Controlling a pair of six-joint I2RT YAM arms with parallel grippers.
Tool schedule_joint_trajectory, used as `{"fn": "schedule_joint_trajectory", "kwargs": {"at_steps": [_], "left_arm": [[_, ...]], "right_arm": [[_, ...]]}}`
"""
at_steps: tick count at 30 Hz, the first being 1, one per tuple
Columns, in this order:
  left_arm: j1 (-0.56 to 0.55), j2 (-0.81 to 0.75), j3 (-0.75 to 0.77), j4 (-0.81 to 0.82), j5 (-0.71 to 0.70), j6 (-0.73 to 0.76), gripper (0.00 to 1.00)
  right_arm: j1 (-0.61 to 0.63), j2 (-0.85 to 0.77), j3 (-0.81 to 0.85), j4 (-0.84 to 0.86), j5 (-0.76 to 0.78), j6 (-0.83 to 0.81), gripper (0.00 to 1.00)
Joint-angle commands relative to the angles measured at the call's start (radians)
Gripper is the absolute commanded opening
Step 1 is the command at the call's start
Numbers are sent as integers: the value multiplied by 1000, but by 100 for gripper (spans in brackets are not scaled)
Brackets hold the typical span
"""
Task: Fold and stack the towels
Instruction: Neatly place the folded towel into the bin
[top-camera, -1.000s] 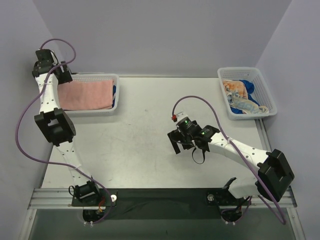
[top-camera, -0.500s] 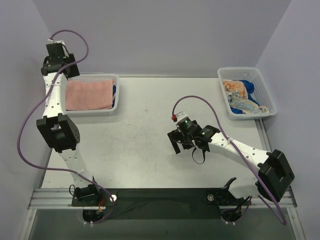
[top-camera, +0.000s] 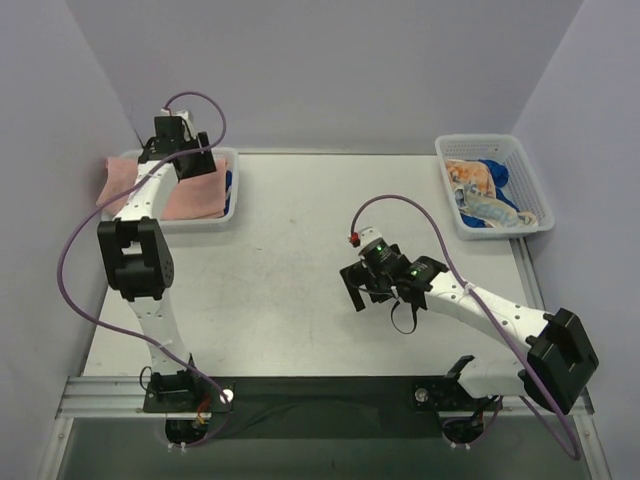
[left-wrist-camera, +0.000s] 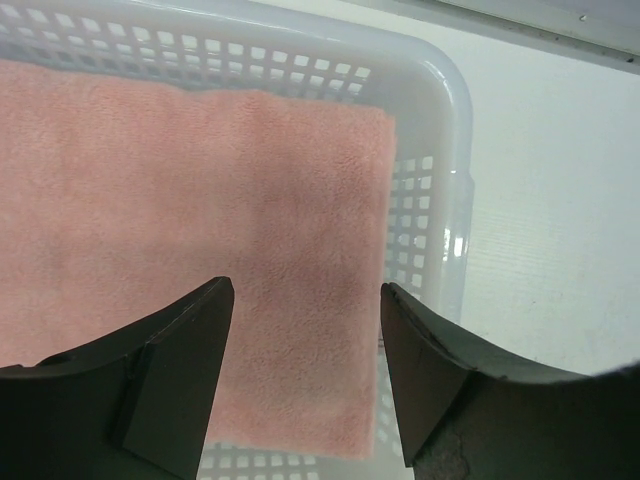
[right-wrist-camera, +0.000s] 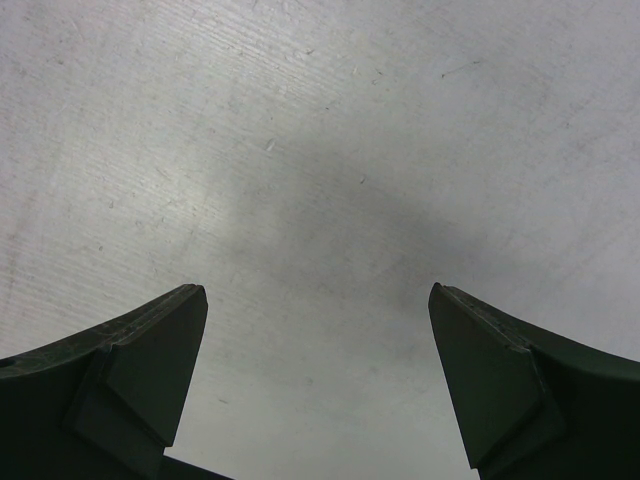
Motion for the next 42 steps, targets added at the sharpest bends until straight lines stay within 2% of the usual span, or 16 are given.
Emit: {"fn": "schedule_joint_trajectory", "kwargs": {"at_steps": [1, 4, 16, 19, 32, 42], "left_arm": [[-40, -2, -44, 187, -3, -50, 71], [-88, 21, -64, 260, -76, -36, 71], [-168, 120, -37, 242, -317, 81, 64], [-174, 118, -41, 241, -371, 96, 59], [-161, -25, -138, 337, -356, 53, 56], [-160, 55, -100, 268, -357, 93, 55]], "right_arm": [[-5, -28, -16, -21, 27, 18, 100], [-7, -34, -24, -18, 25, 22, 100], [-8, -77, -61, -20, 42, 39, 100], [-8, -72, -59, -20, 45, 38, 100], [-7, -63, -54, -10, 50, 36, 100], [-7, -71, -67, -3, 48, 41, 100]]}}
